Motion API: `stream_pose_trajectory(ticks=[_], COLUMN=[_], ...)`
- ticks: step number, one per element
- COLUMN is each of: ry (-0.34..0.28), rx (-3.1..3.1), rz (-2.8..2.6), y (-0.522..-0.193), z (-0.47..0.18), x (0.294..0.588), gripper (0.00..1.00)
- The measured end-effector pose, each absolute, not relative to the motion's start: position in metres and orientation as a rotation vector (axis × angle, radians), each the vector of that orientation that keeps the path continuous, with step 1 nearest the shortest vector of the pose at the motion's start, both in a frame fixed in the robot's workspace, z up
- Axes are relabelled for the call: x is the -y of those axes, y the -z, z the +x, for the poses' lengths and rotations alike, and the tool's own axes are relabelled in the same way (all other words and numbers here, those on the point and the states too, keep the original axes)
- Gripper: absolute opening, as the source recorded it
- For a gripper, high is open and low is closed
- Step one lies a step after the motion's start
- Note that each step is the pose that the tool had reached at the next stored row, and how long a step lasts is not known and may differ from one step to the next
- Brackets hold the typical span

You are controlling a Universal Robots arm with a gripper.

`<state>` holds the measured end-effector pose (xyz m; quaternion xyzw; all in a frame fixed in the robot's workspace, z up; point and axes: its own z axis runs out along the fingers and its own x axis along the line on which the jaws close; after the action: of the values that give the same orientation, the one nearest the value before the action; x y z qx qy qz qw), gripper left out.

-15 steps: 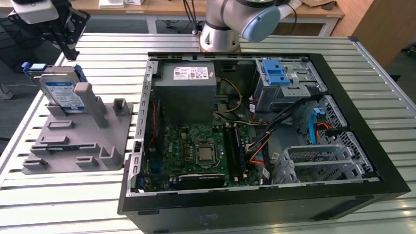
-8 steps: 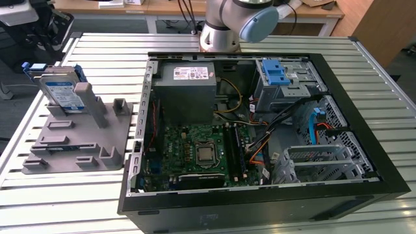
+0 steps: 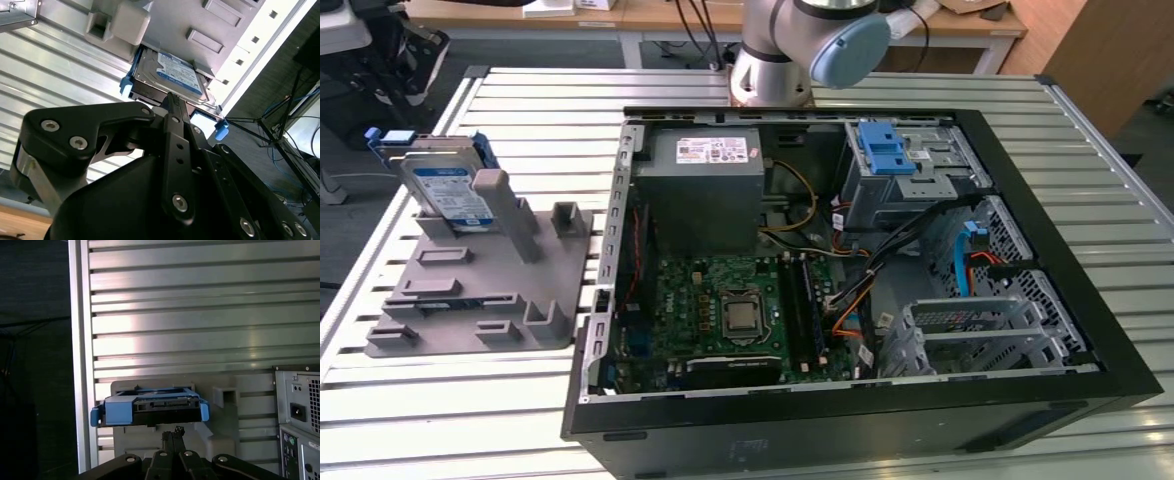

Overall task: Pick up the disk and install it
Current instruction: 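Reach for the disk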

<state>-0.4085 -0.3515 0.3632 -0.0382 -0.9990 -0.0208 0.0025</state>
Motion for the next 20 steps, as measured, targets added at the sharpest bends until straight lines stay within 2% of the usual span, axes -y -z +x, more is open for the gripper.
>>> stream_pose_trajectory(ticks=[20], ry=[0.065], rx=[3.133], rz=[-0.122], y=[-0.361], z=[-0.423], x=[0.350], gripper=[0.11])
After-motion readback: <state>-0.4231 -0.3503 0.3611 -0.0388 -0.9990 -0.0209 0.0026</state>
